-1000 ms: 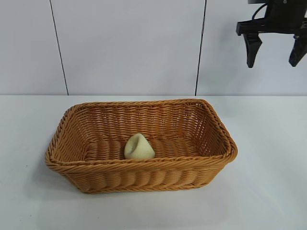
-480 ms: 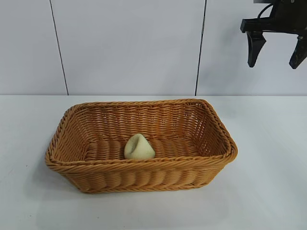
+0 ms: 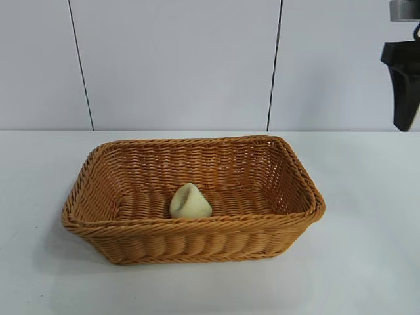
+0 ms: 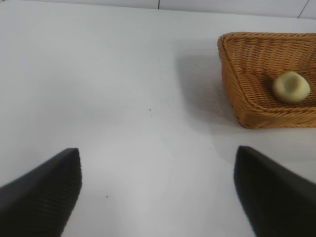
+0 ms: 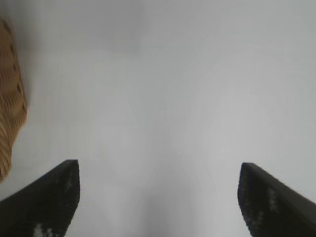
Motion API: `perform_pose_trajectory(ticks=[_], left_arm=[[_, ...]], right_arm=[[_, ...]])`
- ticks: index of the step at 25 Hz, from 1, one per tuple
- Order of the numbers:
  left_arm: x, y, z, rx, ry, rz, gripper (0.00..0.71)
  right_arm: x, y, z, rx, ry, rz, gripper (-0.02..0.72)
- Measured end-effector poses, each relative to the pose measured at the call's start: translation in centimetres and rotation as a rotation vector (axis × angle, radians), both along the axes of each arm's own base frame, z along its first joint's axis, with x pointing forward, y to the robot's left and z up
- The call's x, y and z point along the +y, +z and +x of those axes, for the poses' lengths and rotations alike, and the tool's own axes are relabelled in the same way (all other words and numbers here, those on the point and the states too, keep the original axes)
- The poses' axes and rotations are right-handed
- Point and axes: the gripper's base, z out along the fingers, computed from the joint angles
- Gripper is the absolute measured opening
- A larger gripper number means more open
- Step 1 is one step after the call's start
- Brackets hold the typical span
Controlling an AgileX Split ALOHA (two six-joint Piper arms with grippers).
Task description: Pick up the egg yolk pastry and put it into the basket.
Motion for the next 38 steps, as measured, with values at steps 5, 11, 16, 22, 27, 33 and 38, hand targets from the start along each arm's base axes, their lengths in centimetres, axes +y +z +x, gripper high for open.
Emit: perform_pose_trajectory(ticks=[5, 11, 16, 22, 27, 33, 38], left_arm=[[0.0, 0.0, 0.0, 0.000, 0.000, 0.000, 0.609], [0.0, 0.0, 0.0, 0.001, 0.000, 0.000, 0.609], [0.0, 0.0, 0.0, 0.001, 0.000, 0.000, 0.609], [0.0, 0.0, 0.0, 0.001, 0.000, 0.000, 0.609], [0.0, 0.0, 0.0, 0.001, 0.000, 0.000, 0.609], [0.0, 0.0, 0.0, 0.001, 0.000, 0.000, 0.609], [0.0, 0.0, 0.0, 0.001, 0.000, 0.000, 0.609]], right_arm=[[-0.3, 0.3, -7.2, -0.002, 0.022, -0.002, 0.626], [-0.6, -0.4, -13.9, -0.135, 0.039, 0.001, 0.626], [-0.9, -1.4, -18.8, -0.297, 0.049, 0.003, 0.626], [-1.0, -0.1, -23.1, -0.593, 0.052, 0.014, 0.626], [-1.2, 1.1, -27.1, -0.863, 0.050, 0.026, 0.626], [-1.3, 1.3, -30.1, -1.056, 0.049, 0.030, 0.626], [-1.3, 1.3, -30.1, -1.056, 0.049, 0.030, 0.626]])
